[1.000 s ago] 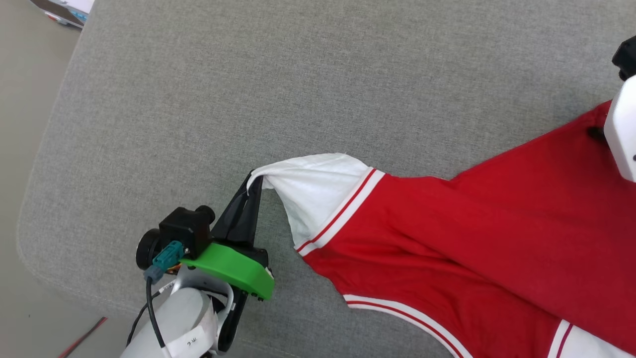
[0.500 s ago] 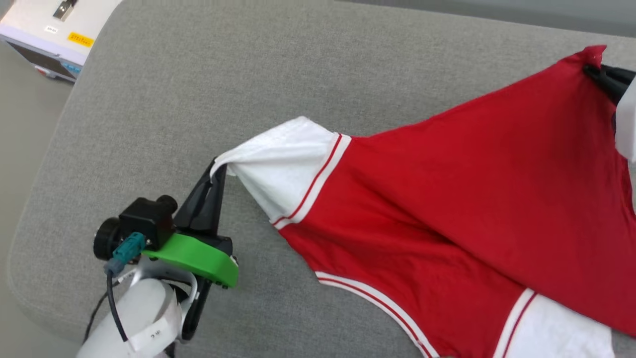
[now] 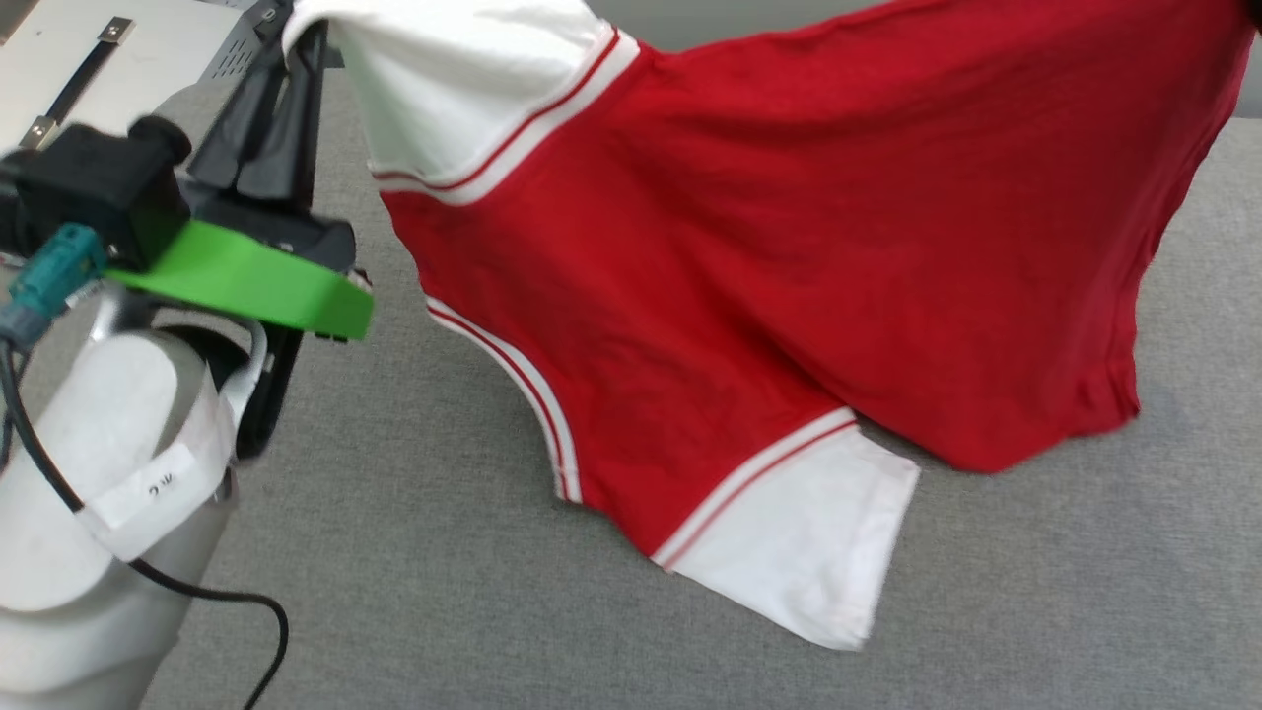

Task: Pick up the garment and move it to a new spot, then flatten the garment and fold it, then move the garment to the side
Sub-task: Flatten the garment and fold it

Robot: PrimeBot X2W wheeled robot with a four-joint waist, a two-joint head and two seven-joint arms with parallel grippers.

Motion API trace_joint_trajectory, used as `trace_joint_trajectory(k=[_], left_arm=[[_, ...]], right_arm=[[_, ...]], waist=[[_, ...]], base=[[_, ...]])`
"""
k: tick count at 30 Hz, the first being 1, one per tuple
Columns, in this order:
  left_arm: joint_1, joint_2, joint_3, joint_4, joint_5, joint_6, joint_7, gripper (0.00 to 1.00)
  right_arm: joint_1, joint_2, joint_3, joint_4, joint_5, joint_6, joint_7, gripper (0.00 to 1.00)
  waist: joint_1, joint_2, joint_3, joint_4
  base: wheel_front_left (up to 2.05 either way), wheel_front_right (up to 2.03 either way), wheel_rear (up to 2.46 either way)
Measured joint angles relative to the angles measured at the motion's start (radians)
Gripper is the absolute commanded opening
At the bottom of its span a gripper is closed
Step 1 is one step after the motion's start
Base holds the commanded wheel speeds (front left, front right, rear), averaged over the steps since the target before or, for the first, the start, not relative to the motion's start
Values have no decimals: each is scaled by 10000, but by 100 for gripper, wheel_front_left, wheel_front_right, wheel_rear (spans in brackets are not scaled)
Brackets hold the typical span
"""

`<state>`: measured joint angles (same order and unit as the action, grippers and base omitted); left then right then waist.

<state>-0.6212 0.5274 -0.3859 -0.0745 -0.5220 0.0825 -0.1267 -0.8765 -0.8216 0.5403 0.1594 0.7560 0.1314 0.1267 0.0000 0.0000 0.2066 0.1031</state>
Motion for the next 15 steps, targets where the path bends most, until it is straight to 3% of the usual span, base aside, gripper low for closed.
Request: trace_joint_trajectory(k=[6,15], left_arm=[[-1981,10,29,119,117,-360,414,0],[-4834,-550,-92,1068,2,-1053,880,0]], right_arm=[[-8,395,-1191,-652,-564,0,-79,0],[-637,1208,-2171,-1016,-1352,0,439,0]], waist=[[0,0,-114,-324],[0,0,412,-555]], base=[[0,0,0],[0,0,0]])
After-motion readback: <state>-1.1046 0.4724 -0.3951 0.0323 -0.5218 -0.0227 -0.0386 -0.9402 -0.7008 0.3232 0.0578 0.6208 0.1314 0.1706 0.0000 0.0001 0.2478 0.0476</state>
